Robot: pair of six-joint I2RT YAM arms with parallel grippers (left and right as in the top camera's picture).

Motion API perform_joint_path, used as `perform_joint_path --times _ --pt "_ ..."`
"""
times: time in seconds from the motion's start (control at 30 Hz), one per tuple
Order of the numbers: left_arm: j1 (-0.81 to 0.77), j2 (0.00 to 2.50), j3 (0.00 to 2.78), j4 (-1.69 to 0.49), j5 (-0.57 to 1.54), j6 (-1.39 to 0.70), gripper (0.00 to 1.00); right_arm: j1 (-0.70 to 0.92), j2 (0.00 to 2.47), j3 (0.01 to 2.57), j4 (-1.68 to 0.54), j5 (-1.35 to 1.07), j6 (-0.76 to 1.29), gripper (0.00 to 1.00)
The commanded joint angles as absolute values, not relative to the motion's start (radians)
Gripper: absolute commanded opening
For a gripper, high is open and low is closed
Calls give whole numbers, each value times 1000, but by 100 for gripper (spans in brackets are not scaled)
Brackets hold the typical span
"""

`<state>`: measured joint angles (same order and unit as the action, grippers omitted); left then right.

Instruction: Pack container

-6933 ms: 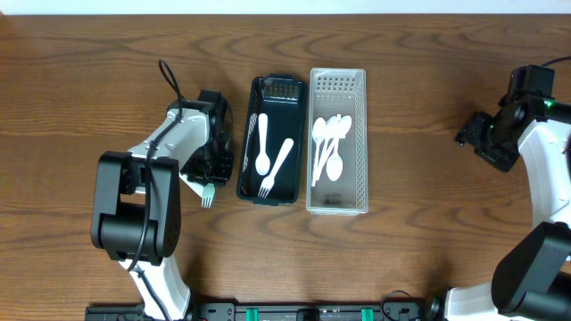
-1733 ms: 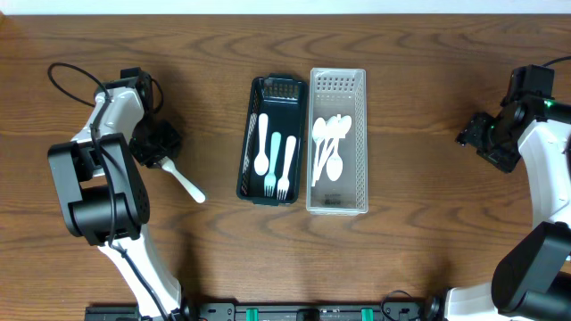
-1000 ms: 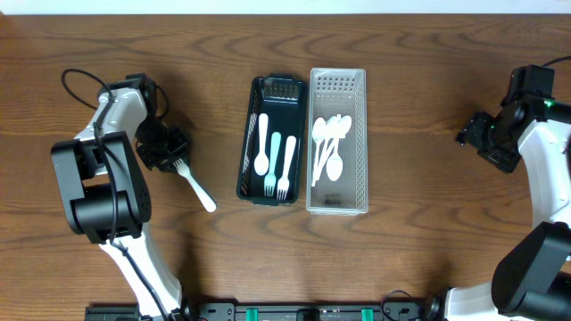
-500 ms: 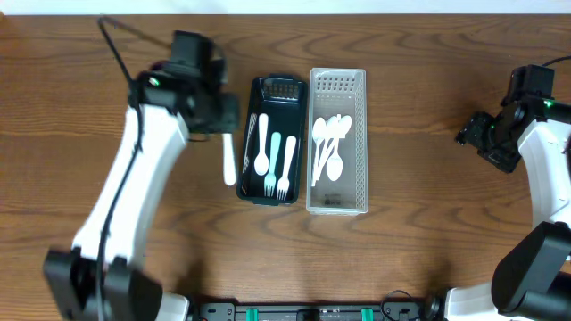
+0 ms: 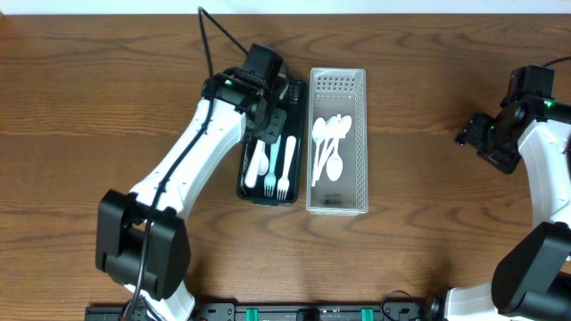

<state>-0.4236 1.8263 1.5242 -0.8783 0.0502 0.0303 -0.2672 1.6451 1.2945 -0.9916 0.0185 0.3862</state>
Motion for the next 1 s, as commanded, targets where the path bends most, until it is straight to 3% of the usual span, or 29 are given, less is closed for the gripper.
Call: perform_joint_path --times 0.0,0.07,0.23,0.3,0.43,0.47,0.53,0.6,0.63,0.67,0.97 --pt "-422 1785 1557 -900 33 17 48 -272 1652 1293 -995 19 395 75" --pt "-422 1753 1594 -934 33 2 57 -272 1652 1293 -995 19 396 75" --pt "-402 1629 1674 -1019 9 2 63 -272 1652 1293 -1000 17 395 75" --pt "-376 1574 1675 -1051 -23 2 72 -272 1652 1293 -1003 -9 389 76" --pt "-282 1487 1675 -1158 -75 3 81 -269 1652 1293 -990 -172 258 70" --pt "-245 1474 1675 -1195 -76 2 82 -265 1652 1293 -986 -210 235 65" --pt "-183 1466 1673 -1254 -76 -1 83 -250 1654 1293 -978 -265 226 44" --pt "-127 1470 1668 -1300 -76 -1 91 -224 1657 1291 -962 -306 227 17" --pt "-104 1472 1662 -1310 -76 -1 95 -202 1662 1287 -948 -318 228 11" --pt "-81 1475 1650 -1311 -76 -1 99 -182 1666 1282 -933 -322 228 9" --pt "-3 1528 1624 -1316 -76 -1 98 79 1777 1246 -748 -340 343 3"
